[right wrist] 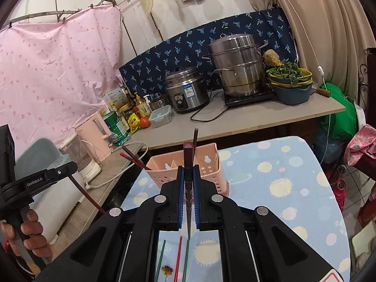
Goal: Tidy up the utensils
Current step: 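Lift both dark red chopsticks and carry them above the pink holder, then lower both dark red chopsticks into the pink holder and open both tools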
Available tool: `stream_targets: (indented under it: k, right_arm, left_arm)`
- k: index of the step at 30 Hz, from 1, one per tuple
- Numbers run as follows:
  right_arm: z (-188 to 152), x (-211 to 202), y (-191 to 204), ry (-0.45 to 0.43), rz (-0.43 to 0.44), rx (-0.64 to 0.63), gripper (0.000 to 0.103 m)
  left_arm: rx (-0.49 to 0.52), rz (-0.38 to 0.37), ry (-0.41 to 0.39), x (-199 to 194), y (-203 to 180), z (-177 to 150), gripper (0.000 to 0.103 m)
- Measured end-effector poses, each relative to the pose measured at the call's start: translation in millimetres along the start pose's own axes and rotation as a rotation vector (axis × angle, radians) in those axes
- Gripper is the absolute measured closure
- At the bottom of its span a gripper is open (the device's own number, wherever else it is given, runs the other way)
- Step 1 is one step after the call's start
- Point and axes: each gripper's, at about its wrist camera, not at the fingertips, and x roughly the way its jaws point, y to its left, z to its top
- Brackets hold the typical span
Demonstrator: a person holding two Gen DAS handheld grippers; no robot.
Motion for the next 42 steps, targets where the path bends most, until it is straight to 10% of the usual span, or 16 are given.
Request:
stream_targets:
  k: [20, 42]
  right_arm:
    - [103.3, 62.7, 16.5, -0.155, 0.031, 0.011, 0.096]
    - [58.5, 148.7, -10.3, 0.028, -0.033, 0.011, 0.096]
  left_arm:
    - [0.015, -0.002, -0.262, 32.1, -32.3, 116.2, 0.096]
    - [-0.009, 0.049, -0.094, 138.9, -3.6, 91.7, 0.096]
